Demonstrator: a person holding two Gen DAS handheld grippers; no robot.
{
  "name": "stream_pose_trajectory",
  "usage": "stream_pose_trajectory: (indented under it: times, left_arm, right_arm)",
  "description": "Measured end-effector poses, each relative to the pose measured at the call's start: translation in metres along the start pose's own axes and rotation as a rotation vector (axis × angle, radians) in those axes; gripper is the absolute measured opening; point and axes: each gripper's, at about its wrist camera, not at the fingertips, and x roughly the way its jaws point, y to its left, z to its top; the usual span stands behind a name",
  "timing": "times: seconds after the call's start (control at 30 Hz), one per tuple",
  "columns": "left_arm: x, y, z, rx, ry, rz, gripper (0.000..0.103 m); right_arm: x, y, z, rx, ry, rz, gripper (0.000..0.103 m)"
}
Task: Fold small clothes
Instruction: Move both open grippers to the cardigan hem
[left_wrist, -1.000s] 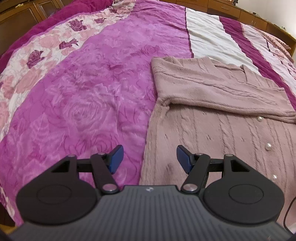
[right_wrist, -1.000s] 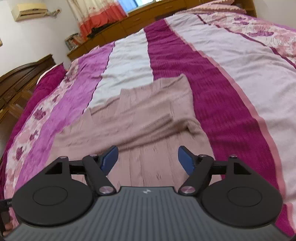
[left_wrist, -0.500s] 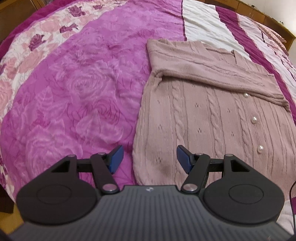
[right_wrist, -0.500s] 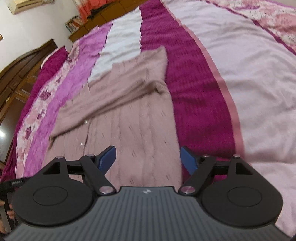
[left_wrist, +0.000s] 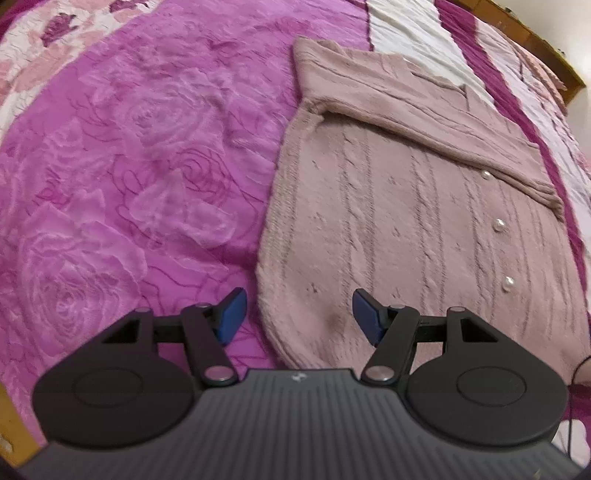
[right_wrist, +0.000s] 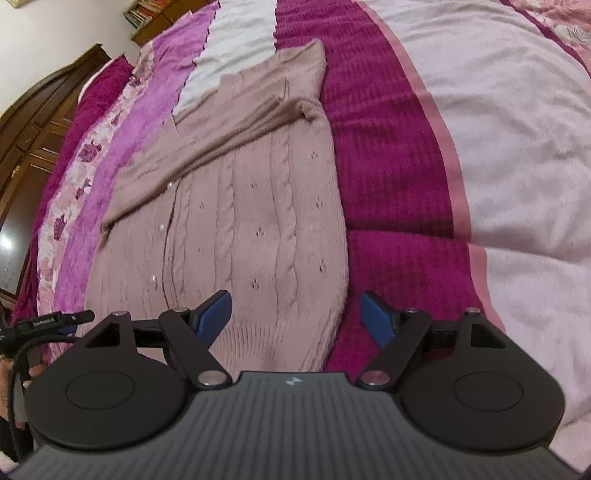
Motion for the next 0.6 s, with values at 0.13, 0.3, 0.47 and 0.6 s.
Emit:
stream_pose_trajectory:
  times: [0.13,0.3,0.47,0.6]
  left_arm:
    - [0.001,-0.001,-0.008,-0.007,0.028,-0.112,0.065]
    - [0.009,0.001,-0.014,-0.058,0.047,-0.186,0.065]
    - [0.013,-0.011,-0.016,-0.018,0.058,-0.155,0.065]
    - [0.019,-0.016,-0.018,0.018,0.065,-0.139,0.065]
  right_arm:
    - [-0.002,-0.003,-0.003,0.018,0.029,0.043,0.082]
    - [0.002,-0.006,-0.007,0.042,0.040,0.079,0.082]
    - [0.013,0.000,-0.010,0.031,0.053,0.089,0.082]
    - [0.023,0.015,-0.014,-0.058,0.063,0.058,0.082]
